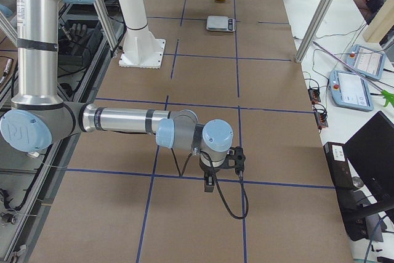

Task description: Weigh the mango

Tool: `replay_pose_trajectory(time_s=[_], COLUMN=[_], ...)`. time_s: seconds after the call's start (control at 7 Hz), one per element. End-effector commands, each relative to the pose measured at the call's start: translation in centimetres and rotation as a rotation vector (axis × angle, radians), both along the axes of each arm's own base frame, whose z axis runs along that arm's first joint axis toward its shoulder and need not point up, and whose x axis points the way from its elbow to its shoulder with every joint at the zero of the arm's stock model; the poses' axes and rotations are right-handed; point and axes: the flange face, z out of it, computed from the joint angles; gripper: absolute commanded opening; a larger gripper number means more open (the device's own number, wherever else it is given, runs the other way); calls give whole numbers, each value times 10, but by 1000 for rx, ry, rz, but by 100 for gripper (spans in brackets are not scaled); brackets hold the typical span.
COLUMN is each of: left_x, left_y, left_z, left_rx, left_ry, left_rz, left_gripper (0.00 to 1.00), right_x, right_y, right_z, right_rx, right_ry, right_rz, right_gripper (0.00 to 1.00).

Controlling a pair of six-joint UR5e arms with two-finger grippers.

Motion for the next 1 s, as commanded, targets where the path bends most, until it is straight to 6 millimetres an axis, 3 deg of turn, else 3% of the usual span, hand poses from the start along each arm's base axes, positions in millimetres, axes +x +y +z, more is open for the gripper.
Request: replay_pose_trajectory(time_s=[0.0,0.29,0.57,0.86], left_x=[29,49,51,54], left_y=[0,3,4,10], left_z=[31,24,1,28], left_rx=[-21,-72,-59,-73], left_ry=[-4,56,105,91], left_rz=[46,29,37,50], left_gripper=[100,100,100,100], right_x=[0,0,0,0], right_y=[-1,0,0,0], right_z=[-1,0,0,0], right_rx=[1,0,0,0], right_ry=[0,0,0,0], right_rz=[0,0,0,0], right_gripper=[100,100,100,100])
